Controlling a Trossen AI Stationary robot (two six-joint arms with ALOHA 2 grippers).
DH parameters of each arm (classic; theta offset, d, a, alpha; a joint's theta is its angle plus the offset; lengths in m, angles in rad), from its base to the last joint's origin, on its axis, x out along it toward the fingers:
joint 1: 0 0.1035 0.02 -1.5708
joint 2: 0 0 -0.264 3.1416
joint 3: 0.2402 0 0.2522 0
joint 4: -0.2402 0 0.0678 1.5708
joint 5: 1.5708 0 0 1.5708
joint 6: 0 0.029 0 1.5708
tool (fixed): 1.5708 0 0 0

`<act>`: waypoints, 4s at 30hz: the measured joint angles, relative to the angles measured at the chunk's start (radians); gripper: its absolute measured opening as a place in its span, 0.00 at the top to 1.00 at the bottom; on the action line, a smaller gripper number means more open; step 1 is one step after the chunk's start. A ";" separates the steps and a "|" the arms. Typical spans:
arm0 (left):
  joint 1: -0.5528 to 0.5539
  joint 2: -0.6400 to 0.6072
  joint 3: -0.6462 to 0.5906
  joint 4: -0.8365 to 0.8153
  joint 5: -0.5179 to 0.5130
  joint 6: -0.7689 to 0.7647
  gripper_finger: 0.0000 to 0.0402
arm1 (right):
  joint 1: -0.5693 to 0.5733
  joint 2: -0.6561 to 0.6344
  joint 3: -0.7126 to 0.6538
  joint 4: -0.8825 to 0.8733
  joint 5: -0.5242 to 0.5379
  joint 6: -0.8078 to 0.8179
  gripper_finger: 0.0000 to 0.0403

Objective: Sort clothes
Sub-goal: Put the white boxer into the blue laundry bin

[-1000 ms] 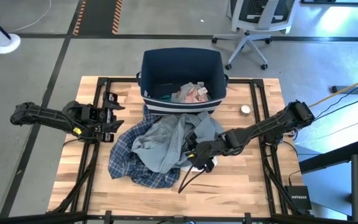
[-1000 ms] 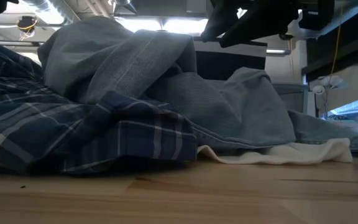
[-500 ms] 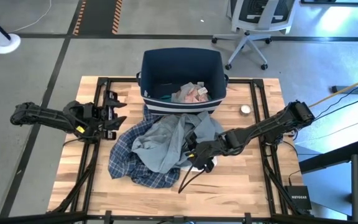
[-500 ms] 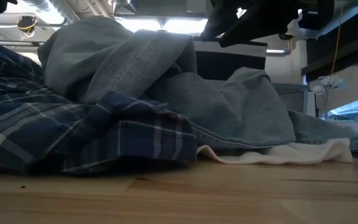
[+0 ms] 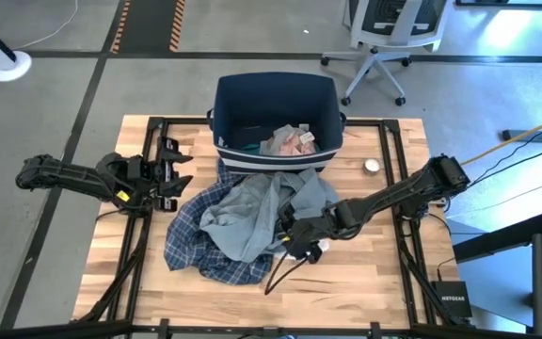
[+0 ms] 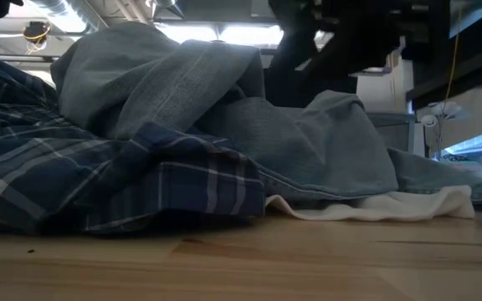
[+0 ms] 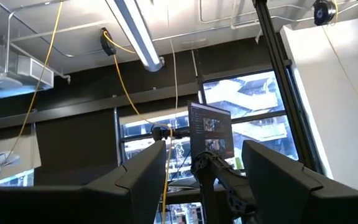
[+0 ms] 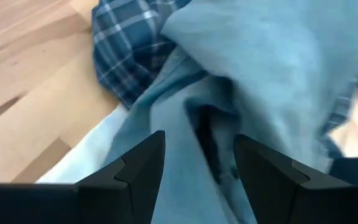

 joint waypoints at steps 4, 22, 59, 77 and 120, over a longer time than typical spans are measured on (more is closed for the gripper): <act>0.000 0.000 0.000 -0.001 -0.007 0.001 0.48 | 0.000 0.057 0.000 0.020 -0.019 -0.001 0.48; 0.000 0.000 0.000 -0.022 -0.174 0.028 0.48 | 0.000 0.132 0.000 0.095 -0.112 0.008 0.48; 0.000 0.000 0.000 -0.031 -0.329 0.036 0.48 | -0.001 0.132 0.000 0.099 -0.112 0.007 0.48; 0.000 -0.001 -0.120 0.343 -0.217 0.005 0.48 | -0.001 0.144 -0.001 0.099 -0.112 0.006 0.48; 0.000 0.000 -0.120 0.304 -0.280 0.060 0.48 | -0.001 0.145 -0.001 0.113 -0.112 0.006 0.48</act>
